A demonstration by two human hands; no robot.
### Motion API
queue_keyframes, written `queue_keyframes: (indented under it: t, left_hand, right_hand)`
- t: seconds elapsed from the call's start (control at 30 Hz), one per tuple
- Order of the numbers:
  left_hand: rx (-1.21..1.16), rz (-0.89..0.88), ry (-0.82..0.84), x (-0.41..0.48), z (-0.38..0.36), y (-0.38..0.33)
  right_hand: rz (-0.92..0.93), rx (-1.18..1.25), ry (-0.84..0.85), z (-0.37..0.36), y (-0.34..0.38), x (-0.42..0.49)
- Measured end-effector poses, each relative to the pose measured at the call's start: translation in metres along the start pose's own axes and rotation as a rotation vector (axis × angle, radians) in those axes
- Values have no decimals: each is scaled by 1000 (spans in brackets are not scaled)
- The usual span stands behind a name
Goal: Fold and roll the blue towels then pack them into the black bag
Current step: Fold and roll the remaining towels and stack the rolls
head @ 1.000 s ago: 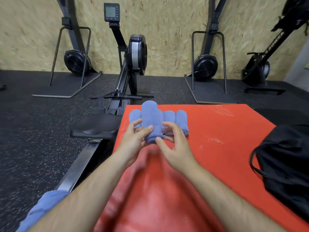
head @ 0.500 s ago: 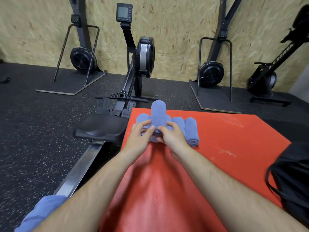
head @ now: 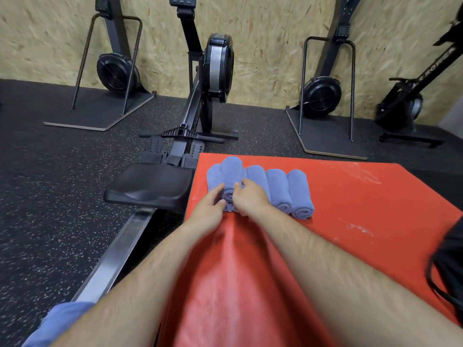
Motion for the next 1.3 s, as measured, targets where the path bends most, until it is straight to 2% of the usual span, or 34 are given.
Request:
queue_keyframes:
  t: [0.13, 0.3, 0.43, 0.5, 0.57, 0.73, 0.9, 1.3]
  left_hand:
    - [77, -30, -32, -2, 0, 0]
    - [232, -74, -78, -17, 10, -1]
    - [523, -157, -151, -42, 24, -5]
    - [704, -198, -170, -61, 35, -10]
    - [877, -204, -165, -80, 49, -8]
    - [1038, -112, -118, -133, 91, 21]
    - [1066, 14, -66, -188, 138, 70]
    - [973, 406, 198, -264, 222, 188]
  right_hand:
    - [59, -197, 49, 5, 1, -6]
    - [194, -406, -98, 6, 2, -25]
    - [383, -648, -194, -8, 2, -53]
    - [517, -693, -246, -24, 2, -66]
    - [564, -725, -248, -42, 4, -79]
    - [673, -700, -102, -96, 22, -120]
    - [750, -736, 51, -162, 44, -162]
    - [691, -782, 440, -312, 50, -204]
Point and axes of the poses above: each hand's wrist, its own x-axis towards the middle knuckle, its own z-axis out of the back of the hand, y = z × x, the point moved 1 cm from there along x, towards the middle knuckle, and after that the axes turned 3 degrees about y, right-handed, at the moved point
